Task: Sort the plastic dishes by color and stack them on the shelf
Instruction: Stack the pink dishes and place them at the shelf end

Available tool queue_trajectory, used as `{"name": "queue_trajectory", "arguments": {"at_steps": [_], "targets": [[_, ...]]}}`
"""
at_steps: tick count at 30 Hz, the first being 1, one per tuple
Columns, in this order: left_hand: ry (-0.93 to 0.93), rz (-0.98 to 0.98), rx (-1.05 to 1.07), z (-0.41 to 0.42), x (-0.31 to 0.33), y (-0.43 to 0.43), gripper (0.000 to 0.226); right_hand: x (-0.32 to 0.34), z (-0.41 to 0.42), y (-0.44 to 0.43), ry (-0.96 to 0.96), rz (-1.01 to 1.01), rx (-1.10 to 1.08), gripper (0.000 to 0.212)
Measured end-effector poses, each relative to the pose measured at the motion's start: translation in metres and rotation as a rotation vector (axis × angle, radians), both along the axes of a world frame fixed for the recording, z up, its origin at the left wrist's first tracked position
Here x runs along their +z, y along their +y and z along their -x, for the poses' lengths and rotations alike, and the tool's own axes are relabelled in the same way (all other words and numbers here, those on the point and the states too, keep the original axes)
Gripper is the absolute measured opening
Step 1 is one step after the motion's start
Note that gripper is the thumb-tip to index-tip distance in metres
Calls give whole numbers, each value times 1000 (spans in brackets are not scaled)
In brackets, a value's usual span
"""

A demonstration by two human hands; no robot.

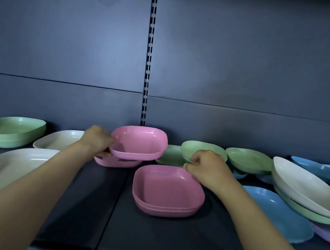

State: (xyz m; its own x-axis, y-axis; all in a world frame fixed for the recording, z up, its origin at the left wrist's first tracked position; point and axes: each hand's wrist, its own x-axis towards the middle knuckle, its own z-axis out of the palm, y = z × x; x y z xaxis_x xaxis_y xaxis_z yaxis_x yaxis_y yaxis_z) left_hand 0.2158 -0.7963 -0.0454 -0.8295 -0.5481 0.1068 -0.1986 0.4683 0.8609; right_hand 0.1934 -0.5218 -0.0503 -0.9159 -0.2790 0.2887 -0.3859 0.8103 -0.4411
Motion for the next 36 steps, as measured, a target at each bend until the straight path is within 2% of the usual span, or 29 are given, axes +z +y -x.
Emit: {"name": "queue_trajectory", "arguments": {"at_steps": [1,5,12,15,25,28,32,36], "targets": [[15,-8,4,-9,1,0,24,-2,-3,1,-19,24,-20,25],[51,-76,-11,-43,3,4,12,-9,-14,2,-141,81,-89,38],[64,-129,-4,-89,-4,6,23,-24,-15,4,-387,315,-149,13],[60,-157,7,-103,-7,7,24,-28,-15,5,-375,355,-154,8],[52,-126,77,-121,-5,-4,27,-19,-22,24,-364,441,-162,10],[31,-96,81,-117,-3,-10,26,-8,-22,31,-344,468,-165,18],[11,-65,81,-104,3,-18,25,4,-19,34,-309,471,-184,7],[3,-133,103,-78,5,-31,23,13,-9,29,-301,537,-227,8]]}}
